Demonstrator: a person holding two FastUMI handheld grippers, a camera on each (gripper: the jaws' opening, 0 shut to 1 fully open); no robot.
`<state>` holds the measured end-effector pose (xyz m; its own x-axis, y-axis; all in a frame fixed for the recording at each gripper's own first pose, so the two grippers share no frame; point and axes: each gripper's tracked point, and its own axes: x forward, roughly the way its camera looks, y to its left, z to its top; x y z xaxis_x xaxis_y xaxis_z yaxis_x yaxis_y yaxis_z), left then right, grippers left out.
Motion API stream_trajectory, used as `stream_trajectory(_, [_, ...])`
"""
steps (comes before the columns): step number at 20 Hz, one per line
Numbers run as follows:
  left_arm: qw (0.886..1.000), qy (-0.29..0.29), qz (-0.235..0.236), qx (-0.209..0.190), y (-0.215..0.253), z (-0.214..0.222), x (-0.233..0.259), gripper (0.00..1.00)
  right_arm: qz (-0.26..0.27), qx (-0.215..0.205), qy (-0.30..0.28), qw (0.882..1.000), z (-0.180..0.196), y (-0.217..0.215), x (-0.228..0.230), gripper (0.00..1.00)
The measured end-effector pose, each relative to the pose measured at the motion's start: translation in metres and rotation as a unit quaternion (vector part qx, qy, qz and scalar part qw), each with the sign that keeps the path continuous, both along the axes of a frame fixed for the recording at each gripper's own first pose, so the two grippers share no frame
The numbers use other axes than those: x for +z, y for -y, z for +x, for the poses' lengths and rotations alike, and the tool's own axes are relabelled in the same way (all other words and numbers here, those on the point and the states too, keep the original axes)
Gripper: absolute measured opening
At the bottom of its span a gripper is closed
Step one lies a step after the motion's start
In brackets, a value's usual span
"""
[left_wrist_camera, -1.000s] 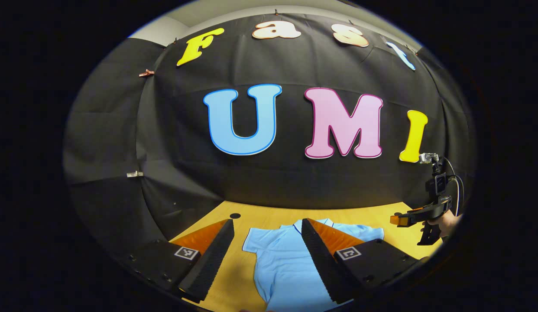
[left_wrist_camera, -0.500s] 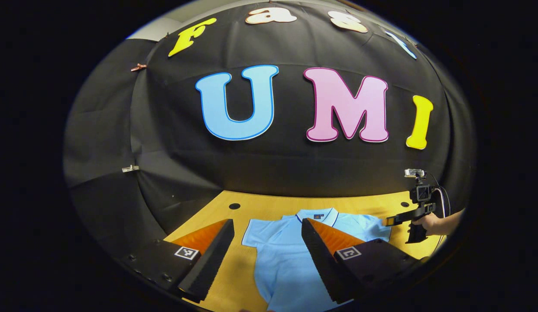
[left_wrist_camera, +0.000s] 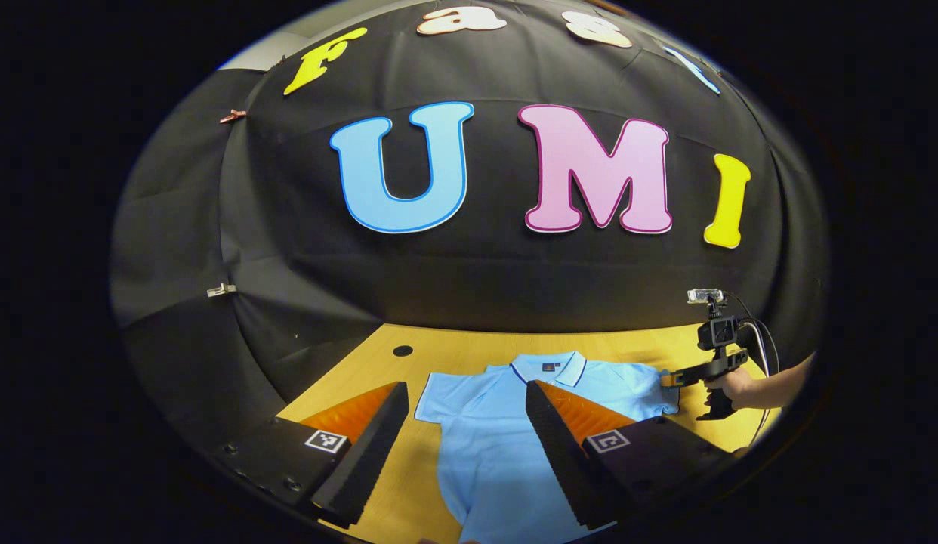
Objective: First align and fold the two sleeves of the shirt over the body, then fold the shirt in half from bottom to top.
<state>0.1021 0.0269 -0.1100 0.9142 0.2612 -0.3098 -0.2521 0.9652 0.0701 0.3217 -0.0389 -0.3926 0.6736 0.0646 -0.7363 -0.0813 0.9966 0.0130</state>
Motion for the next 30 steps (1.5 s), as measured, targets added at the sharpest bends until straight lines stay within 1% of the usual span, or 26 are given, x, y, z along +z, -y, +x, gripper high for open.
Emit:
stream_trajectory(3, [1.0,-0.001,-0.004,-0.001,0.001,-0.008,-0.005,0.99,0.018,-0.003,-0.006,1.0,0.001,-0.009,-0.001,0.07])
stream_trajectory(4, [1.0,-0.004,-0.006,-0.001,0.0,-0.01,-0.007,0.99,0.012,-0.004,-0.005,1.0,0.0,-0.009,0.0,0.13])
stream_trajectory(6, [1.0,-0.005,-0.008,0.001,-0.005,-0.015,-0.011,0.99,-0.021,-0.002,0.013,1.0,0.002,-0.003,0.012,0.13])
stream_trajectory(7, [1.0,-0.004,-0.009,0.004,-0.008,-0.017,-0.011,0.99,-0.039,0.001,0.031,0.999,0.007,-0.001,0.024,0.07])
stream_trajectory(9, [1.0,-0.003,-0.015,0.012,-0.016,-0.022,-0.014,0.99,-0.065,0.016,0.053,0.996,0.009,-0.013,0.047,0.18])
stream_trajectory(10, [1.0,-0.003,-0.02,0.015,-0.018,-0.024,-0.016,0.99,-0.074,0.029,0.06,0.995,0.01,-0.021,0.057,0.07])
stream_trajectory(11, [0.999,-0.005,-0.025,0.019,-0.021,-0.027,-0.02,0.99,-0.084,0.043,0.067,0.993,0.012,-0.031,0.066,0.12])
stream_trajectory(12, [0.999,-0.008,-0.03,0.022,-0.023,-0.029,-0.024,0.99,-0.094,0.058,0.074,0.991,0.012,-0.043,0.071,0.07])
stream_trajectory(14, [0.999,-0.009,-0.038,0.028,-0.029,-0.034,-0.027,0.99,-0.099,0.084,0.086,0.988,0.013,-0.072,0.083,0.07])
stream_trajectory(16, [0.999,-0.008,-0.042,0.033,-0.035,-0.039,-0.029,0.99,-0.086,0.101,0.083,0.988,0.008,-0.107,0.076,0.12])
stream_trajectory(17, [0.998,-0.008,-0.043,0.036,-0.038,-0.042,-0.031,0.99,-0.079,0.109,0.077,0.988,0.004,-0.123,0.071,0.17])
stream_trajectory(18, [0.998,-0.007,-0.044,0.039,-0.041,-0.044,-0.031,0.99,-0.07,0.119,0.067,0.988,-0.002,-0.139,0.066,0.17])
stream_trajectory(19, [0.998,-0.006,-0.046,0.041,-0.045,-0.046,-0.032,0.99,-0.061,0.128,0.06,0.988,-0.008,-0.154,0.06,0.12])
stream_trajectory(23, [0.997,-0.007,-0.056,0.048,-0.059,-0.045,-0.04,0.99,-0.013,0.168,0.035,0.985,-0.038,-0.212,0.051,0.34])
stream_trajectory(24, [0.997,-0.005,-0.059,0.048,-0.062,-0.041,-0.04,0.99,-0.002,0.174,0.038,0.984,-0.042,-0.223,0.054,0.37])
stream_trajectory(25, [0.997,-0.004,-0.062,0.046,-0.064,-0.036,-0.041,0.99,0.015,0.178,0.041,0.983,-0.05,-0.228,0.06,0.38])
stream_trajectory(26, [0.997,-0.001,-0.065,0.042,-0.065,-0.029,-0.042,0.99,0.027,0.179,0.045,0.983,-0.057,-0.231,0.067,0.58])
stream_trajectory(27, [0.997,0.001,-0.067,0.037,-0.068,-0.021,-0.044,0.99,0.037,0.177,0.048,0.982,-0.064,-0.23,0.083,0.79])
stream_trajectory(28, [0.997,0.001,-0.067,0.032,-0.07,-0.012,-0.046,0.99,0.042,0.174,0.054,0.982,-0.07,-0.225,0.083,0.99])
stream_trajectory(30, [0.997,0.001,-0.07,0.02,-0.076,0.01,-0.051,0.99,0.036,0.168,0.073,0.982,-0.081,-0.207,0.099,0.96])
